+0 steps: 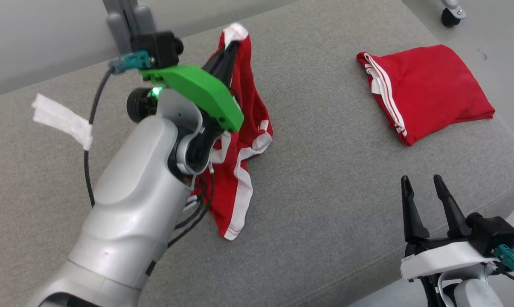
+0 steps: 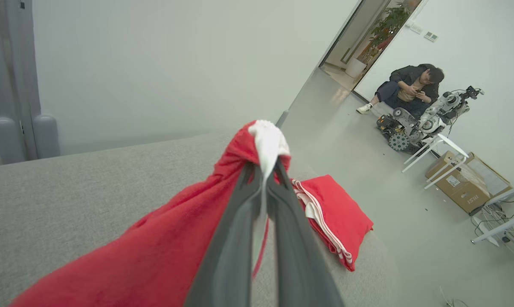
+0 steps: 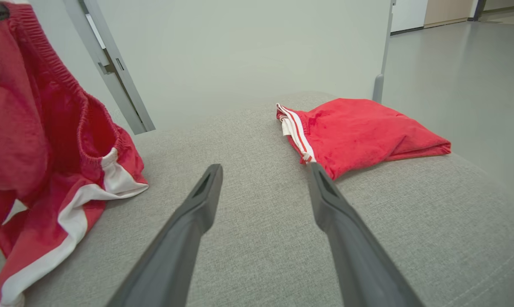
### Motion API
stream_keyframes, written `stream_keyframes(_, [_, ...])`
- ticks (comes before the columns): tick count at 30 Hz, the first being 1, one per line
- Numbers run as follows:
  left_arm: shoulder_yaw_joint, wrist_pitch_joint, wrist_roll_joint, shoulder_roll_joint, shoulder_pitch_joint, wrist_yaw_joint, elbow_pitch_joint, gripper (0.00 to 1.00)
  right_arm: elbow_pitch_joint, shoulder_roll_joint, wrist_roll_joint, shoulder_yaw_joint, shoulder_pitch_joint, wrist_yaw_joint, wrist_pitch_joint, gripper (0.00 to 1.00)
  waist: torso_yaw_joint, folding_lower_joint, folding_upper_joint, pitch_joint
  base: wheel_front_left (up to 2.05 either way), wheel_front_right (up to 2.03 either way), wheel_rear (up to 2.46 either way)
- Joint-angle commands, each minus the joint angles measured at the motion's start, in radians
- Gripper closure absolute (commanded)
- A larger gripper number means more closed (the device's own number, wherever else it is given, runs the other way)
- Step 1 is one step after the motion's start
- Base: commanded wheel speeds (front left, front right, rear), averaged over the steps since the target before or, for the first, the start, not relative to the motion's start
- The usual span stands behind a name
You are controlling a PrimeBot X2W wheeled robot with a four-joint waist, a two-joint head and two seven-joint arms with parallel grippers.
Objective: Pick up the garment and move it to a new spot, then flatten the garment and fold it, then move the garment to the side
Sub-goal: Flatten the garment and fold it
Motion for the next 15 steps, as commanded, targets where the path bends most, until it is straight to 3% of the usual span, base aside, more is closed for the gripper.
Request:
stream_keyframes(1, [0.000,-0.002,-0.027,0.001,-0.055,0.023,-0.020,1.00,0.003,-0.001,-0.008,0.001,0.008,-0.002,-0.003,0.00,0.011,0.0000,0.0000,-0.013,0.00,0.00,0.00])
stream_keyframes(7, [0.026,-0.060,-0.168,0.002,-0.191,0.122,-0.056,1.00,0.009,-0.001,-0.012,0.007,0.011,-0.002,-0.003,0.00,0.018,0.0000,0.0000,-0.032,0.00,0.00,0.00])
stream_keyframes(15, [0.042,-0.283,-0.281,0.002,-0.270,0.214,-0.082,1.00,0.014,-0.001,-0.024,0.000,0.030,-0.002,-0.003,0.00,0.039,0.0000,0.0000,-0.062,0.00,0.00,0.00])
